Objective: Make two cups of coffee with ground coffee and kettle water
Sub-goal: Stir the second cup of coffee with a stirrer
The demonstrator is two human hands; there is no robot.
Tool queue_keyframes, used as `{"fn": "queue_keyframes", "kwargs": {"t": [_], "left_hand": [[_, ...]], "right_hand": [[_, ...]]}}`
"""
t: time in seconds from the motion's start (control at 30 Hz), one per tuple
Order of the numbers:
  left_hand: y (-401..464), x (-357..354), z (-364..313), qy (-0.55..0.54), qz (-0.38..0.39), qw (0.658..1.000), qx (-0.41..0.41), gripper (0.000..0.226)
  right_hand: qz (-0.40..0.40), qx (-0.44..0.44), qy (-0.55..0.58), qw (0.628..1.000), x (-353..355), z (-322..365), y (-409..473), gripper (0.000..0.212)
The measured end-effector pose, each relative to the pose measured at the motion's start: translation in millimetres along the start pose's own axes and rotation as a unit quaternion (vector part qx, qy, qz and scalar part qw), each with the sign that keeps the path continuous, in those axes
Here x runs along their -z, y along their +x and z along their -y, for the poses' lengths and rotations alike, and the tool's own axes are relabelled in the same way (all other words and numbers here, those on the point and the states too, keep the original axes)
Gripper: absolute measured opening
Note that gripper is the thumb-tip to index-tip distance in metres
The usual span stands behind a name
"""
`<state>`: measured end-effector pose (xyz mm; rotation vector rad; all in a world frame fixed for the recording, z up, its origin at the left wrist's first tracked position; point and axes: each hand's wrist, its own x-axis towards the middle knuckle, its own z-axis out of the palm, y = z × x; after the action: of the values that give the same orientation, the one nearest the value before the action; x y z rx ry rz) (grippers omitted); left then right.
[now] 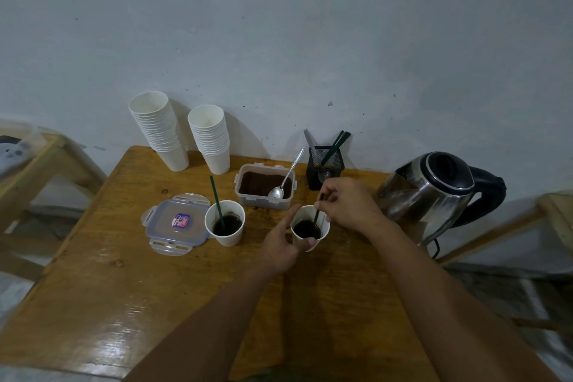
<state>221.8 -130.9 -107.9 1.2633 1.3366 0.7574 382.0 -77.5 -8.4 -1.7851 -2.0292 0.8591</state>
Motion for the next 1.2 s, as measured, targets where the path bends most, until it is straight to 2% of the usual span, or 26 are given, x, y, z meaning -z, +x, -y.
{"fn": "queue_keyframes", "kwargs": {"t": [0.1, 0.2, 0.27, 0.33, 0.4, 0.47, 0.53, 0.63, 0.7, 0.77, 0.87, 0.97, 1.03, 1.13, 1.2], "left_hand": [[0.1, -0.1, 0.0, 0.003, -0.005, 1.000, 0.002, 0.080], [0.9, -0.7, 0.8, 0.002, -0.006, 1.000, 0.003, 0.079], [1.5, -0.8, 1.1, 0.002, -0.004, 1.000, 0.003, 0.080], [2.2, -0.4, 1.4, 0.000, -0.003, 1.000, 0.009, 0.081], [2.2, -0.1, 1.4, -0.002, -0.004, 1.000, 0.011, 0.081], [2.5, -0.4, 1.9, -0.005, -0.003, 1.000, 0.010, 0.081], [2.3, -0.5, 1.9, -0.001, -0.005, 1.000, 0.008, 0.081], [2.1, -0.2, 1.2, 0.002, -0.005, 1.000, 0.009, 0.081], [1.9, 0.0, 0.8, 0.003, -0.001, 1.000, 0.007, 0.081], [2.1, 0.4, 1.5, 0.002, 0.000, 1.000, 0.007, 0.081], [1.3, 0.1, 0.3, -0.002, 0.001, 1.000, 0.013, 0.080], [0.7, 0.5, -0.6, -0.002, 0.002, 1.000, 0.013, 0.080], [0.5, 0.1, -1.4, 0.000, 0.003, 1.000, 0.010, 0.080], [0.9, 0.2, -1.2, -0.002, 0.001, 1.000, 0.015, 0.080], [0.6, 0.1, -1.8, -0.002, -0.002, 1.000, 0.017, 0.080]], "right_hand": [[-0.068, -0.003, -0.011, 0.998, -1.5, 1.2, 2.1, 0.009], [0.008, 0.000, 0.058, 0.998, 1.0, 3.1, 0.3, 0.009], [0.032, 0.001, 0.006, 0.999, 2.1, 1.0, 0.5, 0.010], [-0.019, -0.001, -0.047, 0.999, 2.4, 0.5, 2.2, 0.009], [-0.050, 0.004, -0.019, 0.999, 2.3, -0.1, 3.7, 0.008], [-0.013, 0.005, 0.018, 1.000, 3.4, 1.1, 2.6, 0.010], [0.014, 0.003, -0.018, 1.000, 2.9, 0.2, 2.8, 0.010], [-0.051, -0.003, -0.039, 0.998, 1.8, -1.4, 4.1, 0.007], [-0.035, -0.007, -0.010, 0.999, 1.7, -1.6, 3.7, 0.008], [-0.006, -0.007, -0.033, 0.999, 1.3, -2.2, 2.9, 0.009], [-0.074, -0.006, -0.078, 0.994, 0.7, -1.8, 5.7, 0.007], [-0.024, -0.006, -0.018, 1.000, -1.0, 1.3, 6.1, 0.009], [0.001, -0.005, -0.034, 0.999, -0.6, 1.1, 5.3, 0.009], [-0.065, -0.005, -0.059, 0.996, 0.6, -0.5, 6.2, 0.007], [-0.046, -0.003, -0.023, 0.999, 1.1, -1.1, 5.8, 0.007]]}}
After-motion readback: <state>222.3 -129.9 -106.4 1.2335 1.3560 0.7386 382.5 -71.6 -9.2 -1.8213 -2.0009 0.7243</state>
